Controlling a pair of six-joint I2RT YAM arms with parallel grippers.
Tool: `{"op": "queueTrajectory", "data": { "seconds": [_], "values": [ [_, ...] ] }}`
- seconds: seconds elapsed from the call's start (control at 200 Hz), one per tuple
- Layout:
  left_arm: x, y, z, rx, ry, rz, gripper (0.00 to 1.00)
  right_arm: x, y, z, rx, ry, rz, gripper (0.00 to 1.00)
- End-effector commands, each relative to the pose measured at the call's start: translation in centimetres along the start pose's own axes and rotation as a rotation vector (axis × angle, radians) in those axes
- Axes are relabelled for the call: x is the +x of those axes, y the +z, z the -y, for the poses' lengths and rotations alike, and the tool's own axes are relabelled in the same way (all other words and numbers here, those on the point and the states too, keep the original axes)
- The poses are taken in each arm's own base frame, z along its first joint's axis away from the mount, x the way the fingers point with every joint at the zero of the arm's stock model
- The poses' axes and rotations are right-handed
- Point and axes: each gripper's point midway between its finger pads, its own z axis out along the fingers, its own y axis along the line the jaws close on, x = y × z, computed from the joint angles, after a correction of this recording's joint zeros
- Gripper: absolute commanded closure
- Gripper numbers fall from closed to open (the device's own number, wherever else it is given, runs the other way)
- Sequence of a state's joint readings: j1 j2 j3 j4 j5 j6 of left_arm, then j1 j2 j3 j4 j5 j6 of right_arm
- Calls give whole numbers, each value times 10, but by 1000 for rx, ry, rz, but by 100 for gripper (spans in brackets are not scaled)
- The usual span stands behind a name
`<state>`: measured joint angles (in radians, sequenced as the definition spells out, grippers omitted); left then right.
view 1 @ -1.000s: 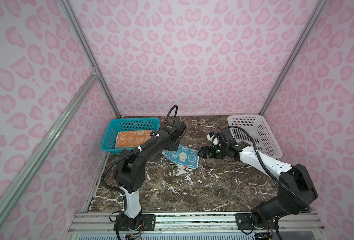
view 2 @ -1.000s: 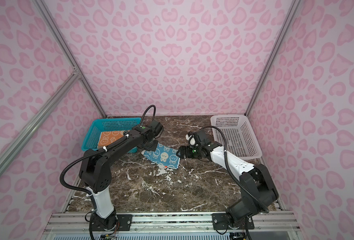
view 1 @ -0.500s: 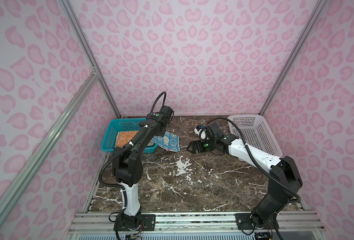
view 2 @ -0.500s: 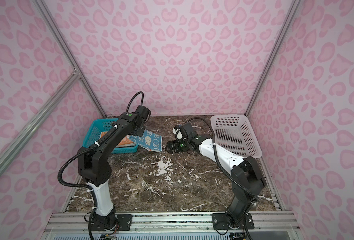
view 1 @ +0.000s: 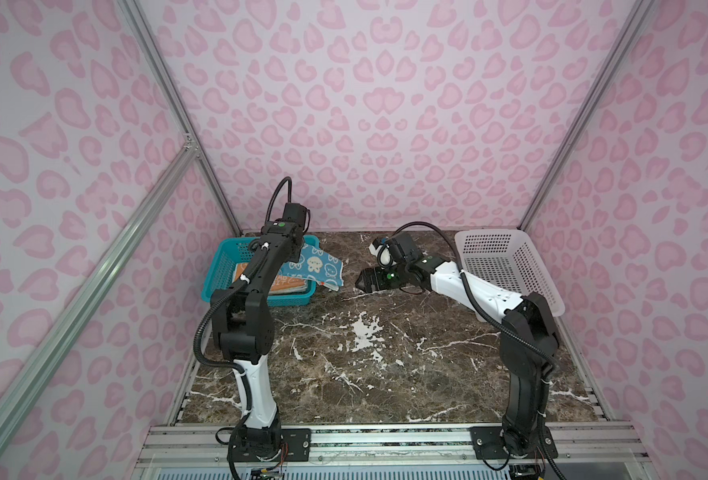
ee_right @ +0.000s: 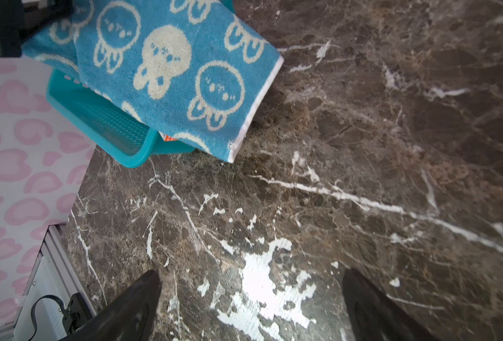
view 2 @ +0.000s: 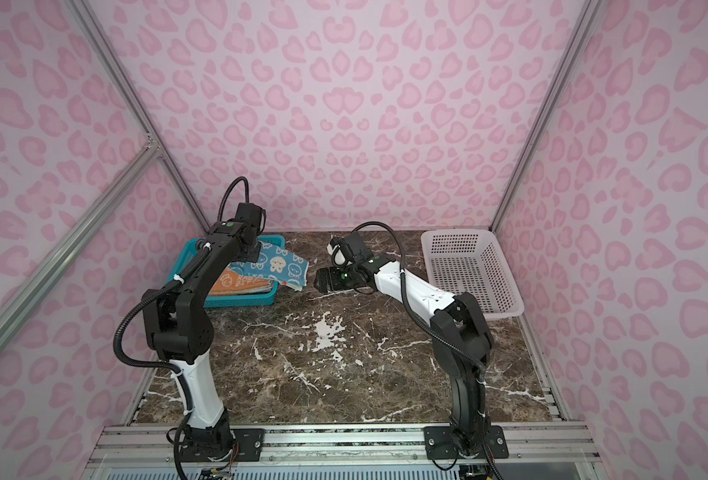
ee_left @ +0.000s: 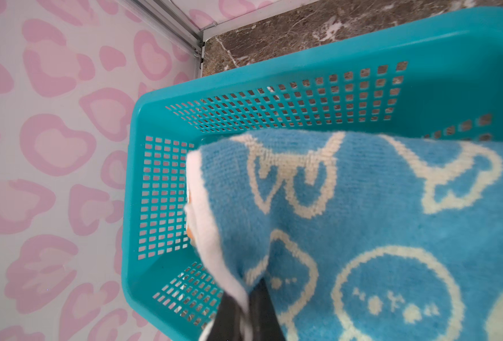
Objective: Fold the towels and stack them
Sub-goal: 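Lift the blue towel toward the teal basket with the left gripper while the right releases, then lower the blue towel onto the orange towel in the teal basket with the left gripper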
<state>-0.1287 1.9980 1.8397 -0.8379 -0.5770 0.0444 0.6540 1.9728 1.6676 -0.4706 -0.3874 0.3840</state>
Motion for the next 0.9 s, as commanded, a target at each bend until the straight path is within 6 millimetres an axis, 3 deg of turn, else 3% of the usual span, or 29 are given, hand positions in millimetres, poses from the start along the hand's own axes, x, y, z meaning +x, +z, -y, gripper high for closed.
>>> {"op": "queueTrajectory", "data": {
  "seconds": [0.0,0.34,0.545,0.835,0.895],
  "values": [
    [-7,11,-11,-38,-6,18,96,-1,13,-1,-3,0,-32,2],
    [7,49,-22,-99,48,-54,96,-21,48,-11,-58,46,-43,2],
    [4,61,-35,-150,53,-53,96,-22,58,-12,-73,52,-66,2],
    [21,82,-44,-162,42,-99,96,-29,61,-20,-111,55,-62,2],
    [23,86,-44,-157,35,-99,96,-24,71,-14,-105,64,-82,2]
  ]
}}
